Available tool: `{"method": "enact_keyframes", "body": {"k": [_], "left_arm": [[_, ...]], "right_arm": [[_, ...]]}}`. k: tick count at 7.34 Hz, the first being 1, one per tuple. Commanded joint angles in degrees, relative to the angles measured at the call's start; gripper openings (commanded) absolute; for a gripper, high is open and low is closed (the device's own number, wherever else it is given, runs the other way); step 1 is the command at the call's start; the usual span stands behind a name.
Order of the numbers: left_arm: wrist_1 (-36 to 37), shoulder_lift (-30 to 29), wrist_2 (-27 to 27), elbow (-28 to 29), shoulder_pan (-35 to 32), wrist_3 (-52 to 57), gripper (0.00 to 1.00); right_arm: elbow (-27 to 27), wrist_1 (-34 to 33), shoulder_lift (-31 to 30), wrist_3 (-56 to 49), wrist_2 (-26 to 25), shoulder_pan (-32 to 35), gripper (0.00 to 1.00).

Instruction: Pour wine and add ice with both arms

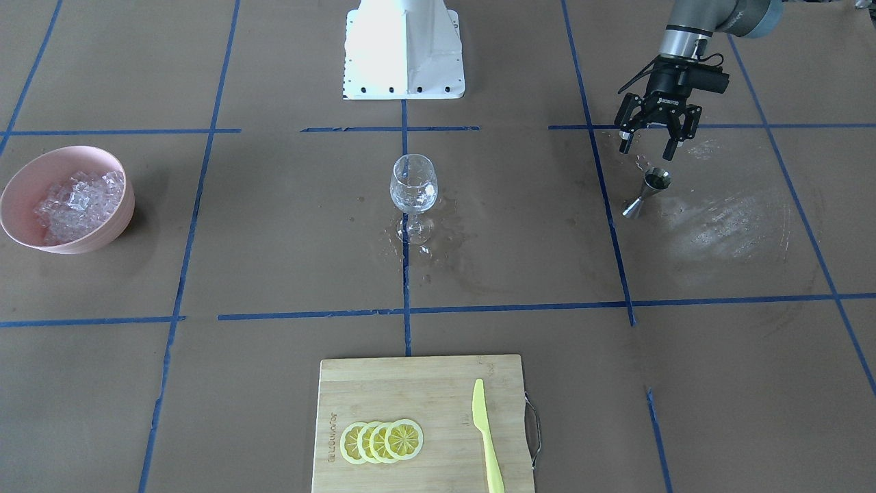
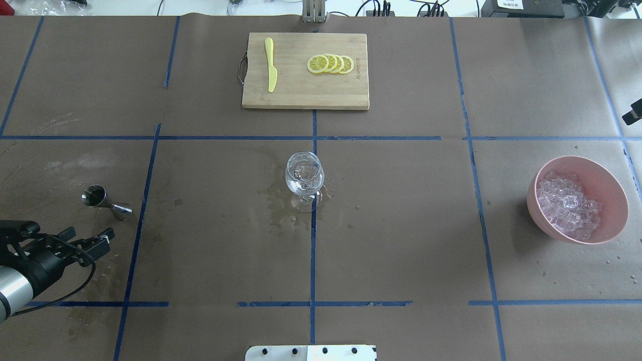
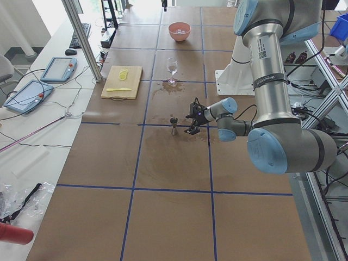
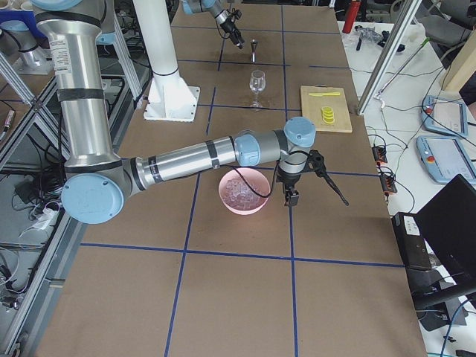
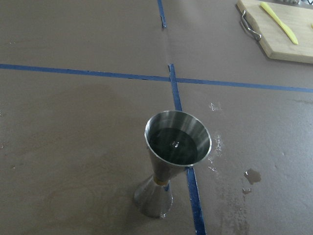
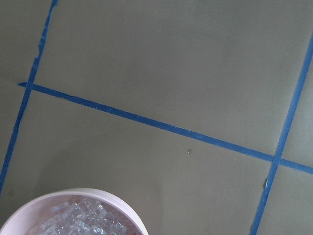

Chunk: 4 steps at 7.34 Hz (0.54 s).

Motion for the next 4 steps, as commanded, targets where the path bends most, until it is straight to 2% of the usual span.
{"method": "enact_keyframes", "body": {"k": [1, 2, 4], "left_arm": [[1.5, -3.8, 10.9, 4.4, 3.3, -1.7, 0.99], [1.5, -4.5, 12.9, 5.7, 3.3, -1.7, 0.98], [1.6, -5.4, 21.7, 8.3, 3.2, -0.9, 0.98]], "right_arm": [[-0.1, 0.2, -0.1, 0.0, 0.0, 0.0, 1.00], [0.0, 0.2, -0.3, 0.0, 0.1, 0.0, 1.00], [0.1, 0.2, -0.2, 0.0, 0.1, 0.0, 1.00]]}}
